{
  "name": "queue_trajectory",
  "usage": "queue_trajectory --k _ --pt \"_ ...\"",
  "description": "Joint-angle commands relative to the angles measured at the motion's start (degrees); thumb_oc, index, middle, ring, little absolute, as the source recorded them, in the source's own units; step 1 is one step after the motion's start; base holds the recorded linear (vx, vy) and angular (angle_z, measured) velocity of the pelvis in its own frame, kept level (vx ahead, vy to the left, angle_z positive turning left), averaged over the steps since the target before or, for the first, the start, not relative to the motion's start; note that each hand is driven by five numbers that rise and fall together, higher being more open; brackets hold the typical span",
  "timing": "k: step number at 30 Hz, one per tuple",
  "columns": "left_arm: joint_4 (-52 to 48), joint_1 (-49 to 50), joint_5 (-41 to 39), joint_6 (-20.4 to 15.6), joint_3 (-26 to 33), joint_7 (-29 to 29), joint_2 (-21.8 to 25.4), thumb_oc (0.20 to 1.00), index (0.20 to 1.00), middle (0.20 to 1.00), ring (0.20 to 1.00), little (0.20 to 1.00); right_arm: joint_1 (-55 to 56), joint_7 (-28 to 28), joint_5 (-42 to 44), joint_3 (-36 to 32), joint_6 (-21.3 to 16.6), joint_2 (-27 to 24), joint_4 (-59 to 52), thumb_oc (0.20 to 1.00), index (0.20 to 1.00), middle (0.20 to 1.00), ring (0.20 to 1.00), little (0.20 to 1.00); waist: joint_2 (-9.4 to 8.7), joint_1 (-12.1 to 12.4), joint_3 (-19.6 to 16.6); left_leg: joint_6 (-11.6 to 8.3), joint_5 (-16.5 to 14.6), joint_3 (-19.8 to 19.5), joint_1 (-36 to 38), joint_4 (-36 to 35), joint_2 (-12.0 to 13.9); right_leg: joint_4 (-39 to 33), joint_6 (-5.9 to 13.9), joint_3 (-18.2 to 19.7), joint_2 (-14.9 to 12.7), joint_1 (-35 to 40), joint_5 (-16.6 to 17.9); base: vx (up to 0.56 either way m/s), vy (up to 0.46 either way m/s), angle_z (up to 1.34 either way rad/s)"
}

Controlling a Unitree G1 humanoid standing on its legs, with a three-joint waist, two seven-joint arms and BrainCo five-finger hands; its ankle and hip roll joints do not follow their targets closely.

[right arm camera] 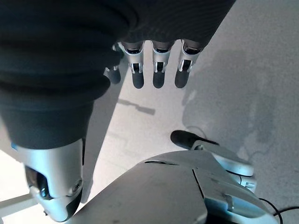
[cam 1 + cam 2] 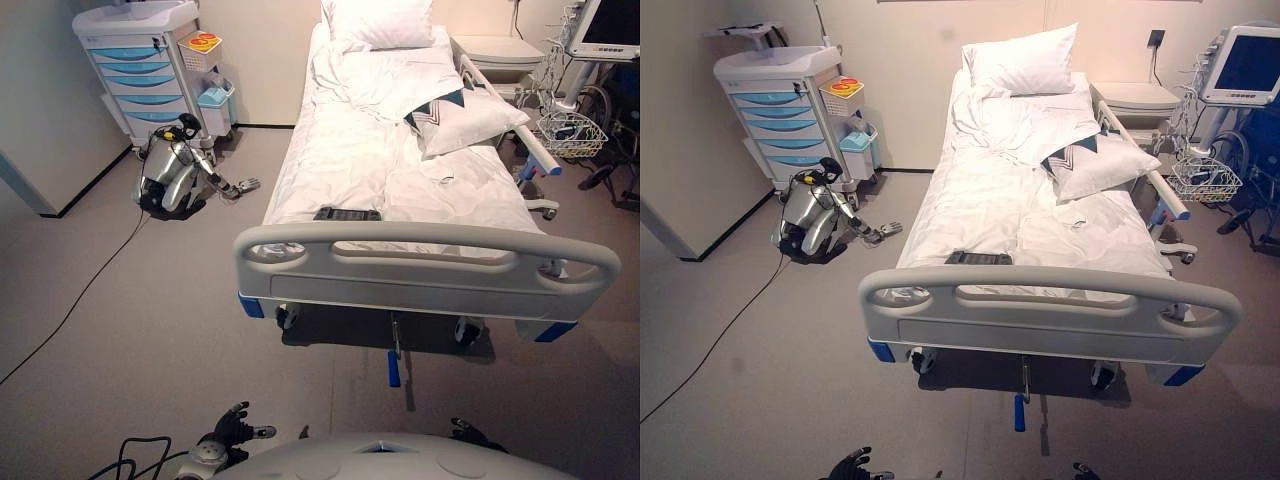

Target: Raise the hospital bed

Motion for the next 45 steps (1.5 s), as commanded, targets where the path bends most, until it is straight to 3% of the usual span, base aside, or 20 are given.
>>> queue_trajectory --k 1,10,18,24,32,45 --pt "1.62 -3.56 -1.68 -1.52 1.59 0.05 -0.72 1.0 1.0 1.0 1.0 1.0 -4.2 -0.26 3.19 -0.7 -1.92 -0.24 2.46 1.0 1.0 1.0 1.0 1.0 -3.62 -0.88 2.02 2.91 -2.66 -0.17 0.98 1.58 -2.95 0.5 2.9 0.85 -0.85 0.88 -0.78 0.0 0.0 0.0" --pt "1.41 -3.57 -4.15 -1.75 3.31 0.27 -0.55 1.0 1.0 1.0 1.0 1.0 -4.58 -0.54 5.0 -1.7 -1.99 0.16 2.9 1.0 1.0 1.0 1.0 1.0 -3.67 -0.94 2.51 2.91 -2.69 -0.11 0.53 1.93 -3.0 0.5 2.88 0.94 -0.85 0.5 -0.73 0.0 0.0 0.0" --pt "-6.76 -4.16 -8.36 -3.42 2.56 1.12 -0.35 1.0 1.0 1.0 1.0 1.0 -5.56 -1.3 10.05 -4.03 -2.66 -0.93 1.47 1.0 1.0 1.0 1.0 1.0 -3.3 -0.88 4.64 2.79 -2.36 -0.94 -1.35 2.65 -2.9 0.81 2.68 0.13 -0.77 -0.52 -0.52 -0.01 -0.005 0.0" --pt "-27.33 -4.52 -13.84 -5.76 1.13 1.8 3.21 1.0 1.0 1.0 1.0 1.0 -10.35 -3.03 15.8 -4.79 -3.7 -2.02 -3.15 1.0 1.0 1.0 1.0 1.0 -2.27 -0.81 9.65 2.38 -1.33 -2.23 -7.97 5.6 -2.88 3.57 2.16 -0.44 -0.92 -6.65 -0.1 -0.12 -0.035 0.04" --pt "-42.57 -5.71 -14.58 -6.99 -0.3 1.99 6.73 1.0 1.0 1.0 1.0 1.0 -14.41 -4.13 20.13 -3.91 -4.57 -2.17 -10.47 1.0 1.0 1.0 1.0 1.0 -1.24 -0.56 13.26 2.11 0.25 -3.07 -13.51 6.35 -2.85 6.28 1.95 -1.13 -0.8 -12.95 0.15 -0.1 -0.02 0.05" --pt "-69.66 -16.46 -16.53 -9.11 -1.42 5.57 13.49 1.0 1.0 1.0 1.0 1.0 -25.65 -6.96 27.84 0.96 -6.09 -1.67 -23.92 1.0 1.0 1.0 1.0 1.0 0.08 0.82 23.6 1.92 2.45 -3.15 -30.5 12.46 -3.48 15.45 1.84 0.63 -2.23 -32.13 0.83 -0.14 -0.005 -0.01"
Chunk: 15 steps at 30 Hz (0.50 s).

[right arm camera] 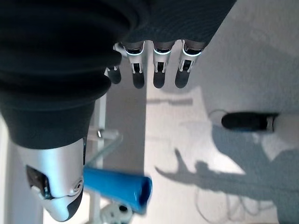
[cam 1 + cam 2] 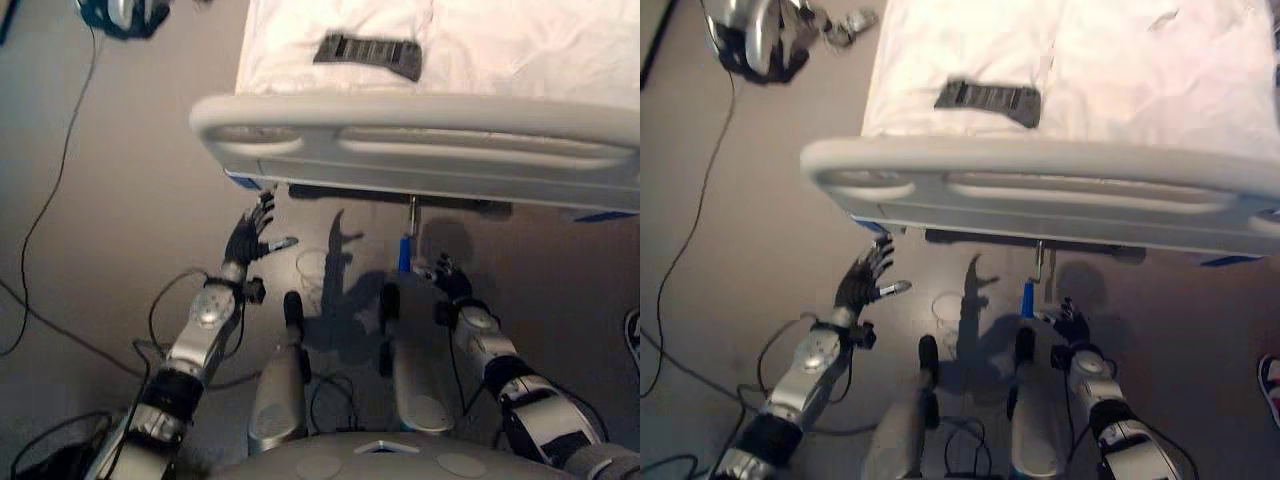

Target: Raise the hospital bed

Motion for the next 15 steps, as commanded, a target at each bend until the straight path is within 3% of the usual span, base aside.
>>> queue_trajectory --k 1,8,15 --pt "-7.28 -2.62 -0.56 -3.45 -0.68 2.16 1.69 1.0 1.0 1.0 1.0 1.0 -1.11 -0.49 4.91 0.05 -2.12 1.18 -1.66 1.0 1.0 1.0 1.0 1.0 -2.9 0.22 0.12 1.62 -2.1 -0.96 -3.51 5.57 -2.47 3.77 2.89 0.41 -1.01 -3.8 -0.7 -0.12 0.018 0.08" --pt "-15.84 -8.08 2.02 -4.03 -1.81 4.5 4.0 1.0 1.0 1.0 1.0 1.0 -7.05 -1.96 9.13 1.33 -2.85 1.92 -2.1 1.0 1.0 1.0 1.0 1.0 -1.46 0.15 4.47 1.68 -1.51 -1.27 -9.71 6.51 -3.05 5.47 3.1 1.08 -1.27 -10.94 0.41 -0.07 0.042 0.05" --pt "-20.83 -11.61 4.55 -4.43 -2.59 6.93 4.26 1.0 1.0 1.0 1.0 1.0 -9.44 -2.46 12.23 2.48 -3.6 2.76 -5.1 1.0 1.0 1.0 1.0 1.0 -0.81 -0.02 4.48 1.72 -1.7 -1.38 -17.96 8.97 -3.75 5.88 3.25 1.38 -1.91 -17.84 1.02 0.0 0.018 0.0"
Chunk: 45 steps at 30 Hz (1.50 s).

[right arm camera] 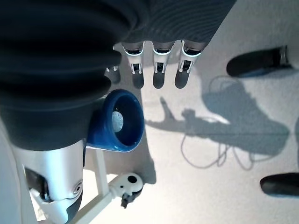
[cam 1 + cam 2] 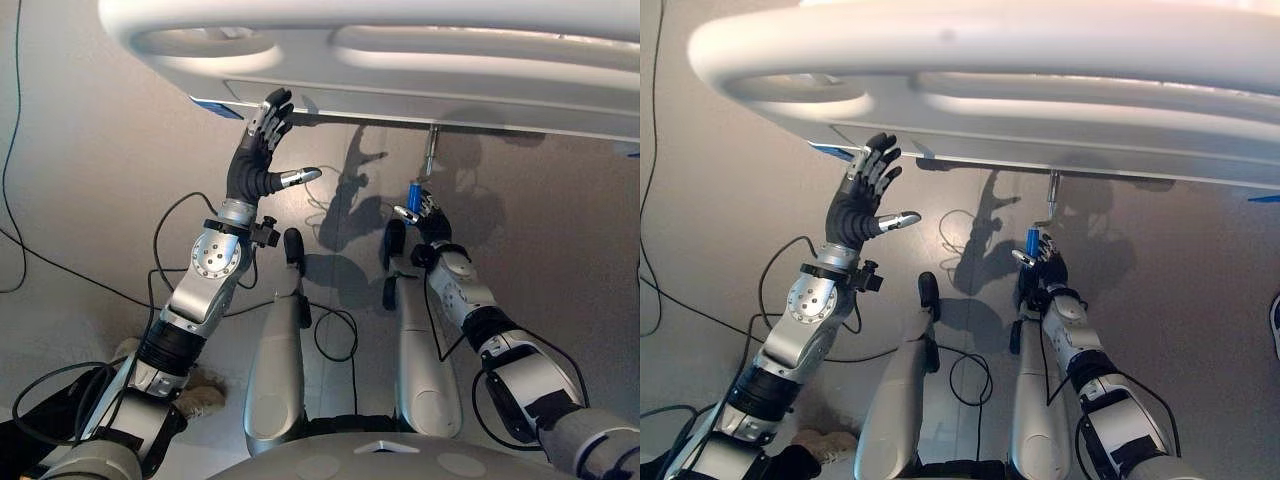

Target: Raise the hospital bed

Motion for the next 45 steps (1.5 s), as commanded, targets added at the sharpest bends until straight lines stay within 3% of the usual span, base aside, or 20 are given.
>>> queue_trajectory --k 1,19,39,40,41,45 --pt "-9.22 -1.35 5.15 -3.91 0.53 1.76 1.73 1.0 1.0 1.0 1.0 1.0 -1.8 -2.49 3.31 1.07 -1.32 -0.02 -1.1 1.0 1.0 1.0 1.0 1.0 -0.75 0.37 -0.58 1.72 -2.51 -0.39 -5.11 5.17 -2.46 -6.96 3.92 0.02 -0.05 -0.89 5.04 0.01 0.047 0.01" --pt "-13.34 -2.14 5.94 -2.98 0.51 4.53 0.62 1.0 1.0 1.0 1.0 1.0 -4.46 -1.68 12.28 1.27 -3.26 -1.52 -10.89 1.0 1.0 1.0 1.0 1.0 -0.71 1.0 -0.58 2.02 -3.66 -0.6 -11.44 6.92 -2.93 -7.18 3.81 -0.1 -0.46 -6.22 4.96 0.01 0.01 0.0" --pt "-14.24 -2.52 6.1 -2.33 0.48 6.44 -0.76 1.0 1.0 1.0 1.0 1.0 -4.57 -1.8 15.2 0.52 -4.1 -2.28 -14.13 1.0 1.0 1.0 1.0 1.0 0.74 1.75 -0.58 2.51 -4.42 -0.34 -13.47 7.6 -3.43 -7.27 4.0 0.35 -0.63 -8.22 4.78 0.0 0.0 0.0" --pt "-14.23 -2.53 6.11 -2.33 0.47 6.45 -0.77 1.0 1.0 1.0 1.0 1.0 -4.57 -1.8 15.2 0.52 -4.1 -2.28 -14.14 0.777 0.777 0.777 0.777 0.777 0.74 1.76 -0.58 2.51 -4.42 -0.34 -13.47 7.6 -3.43 -7.26 4.0 0.35 -0.63 -8.22 4.78 0.0 0.0 0.0" --pt "-13.97 -2.73 6.4 -2.3 0.47 6.6 -0.83 1.0 1.0 1.0 1.0 1.0 -4.61 -1.67 15.17 0.43 -4.19 -2.29 -13.96 0.2 0.2 0.2 0.2 0.2 0.78 1.76 -0.58 2.55 -4.47 -0.29 -13.51 7.72 -3.41 -7.19 4.03 0.44 -0.61 -8.28 4.8 0.0 0.0 0.0" --pt "-13.71 -2.69 5.91 -2.82 0.43 6.35 -0.75 1.0 1.0 1.0 1.0 1.0 -3.93 -1.32 15.2 0.74 -4.21 -2.15 -14.2 0.2 0.2 0.2 0.2 0.2 0.89 1.75 -0.58 2.53 -4.39 -0.26 -13.1 7.76 -3.41 -7.2 4.08 0.44 -0.62 -7.8 4.73 0.0 0.0 0.0"
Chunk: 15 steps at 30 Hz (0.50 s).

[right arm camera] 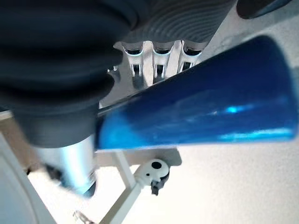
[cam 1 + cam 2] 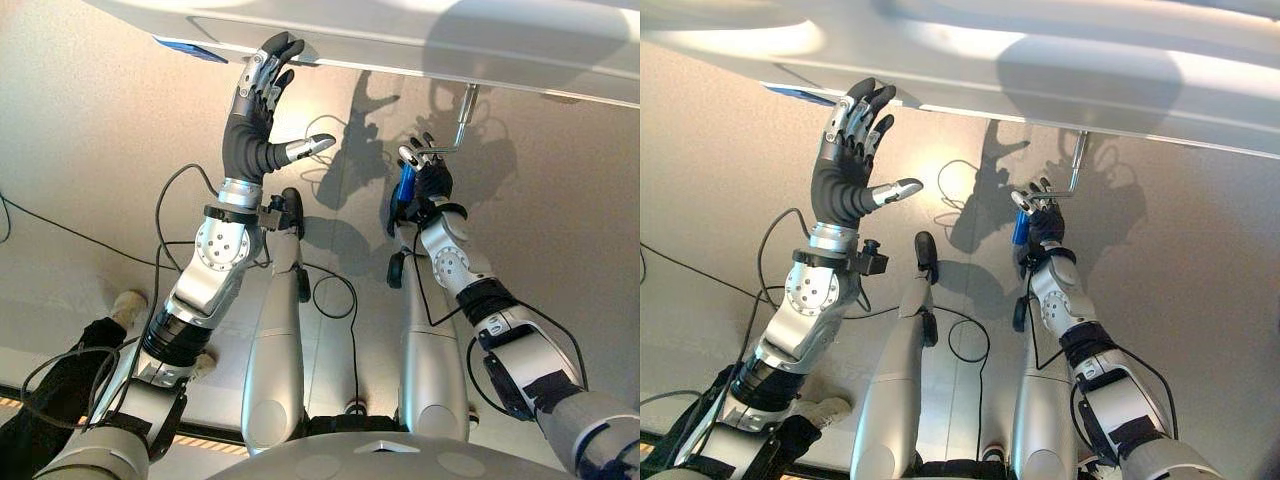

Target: Raise the hospital bed

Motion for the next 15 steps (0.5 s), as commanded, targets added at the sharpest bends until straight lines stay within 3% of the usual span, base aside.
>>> queue_trajectory --k 1,8,15 --pt "-7.29 -0.67 1.63 -2.72 0.56 0.19 0.58 1.0 1.0 1.0 1.0 1.0 1.46 0.06 1.53 -0.68 -2.52 -0.62 -3.35 0.2 0.2 0.2 0.2 0.2 0.9 0.19 -0.63 2.86 -5.06 -0.07 -2.13 6.5 -2.99 -8.93 4.65 0.33 -0.12 3.3 4.45 0.0 0.0 0.0" --pt "-7.57 -0.54 1.89 -2.0 0.2 0.1 0.44 1.0 1.0 1.0 1.0 1.0 3.19 1.55 1.93 0.63 -1.7 -0.75 -4.17 0.2 0.2 0.2 0.2 0.2 0.43 0.32 -0.63 2.84 -4.94 -0.29 -2.09 6.24 -2.83 -9.33 4.69 -0.09 -0.17 3.51 4.69 0.0 -0.007 0.0" --pt "-8.54 -1.12 -0.93 -2.93 1.69 -0.47 0.86 1.0 1.0 1.0 1.0 1.0 4.96 3.72 1.25 5.56 -0.37 2.52 -5.72 0.2 0.2 0.2 0.2 0.2 -1.17 0.18 -0.63 2.64 -4.51 -0.07 -1.9 5.97 -2.71 -9.62 4.71 0.34 0.05 3.61 5.1 0.0 -0.042 0.0"
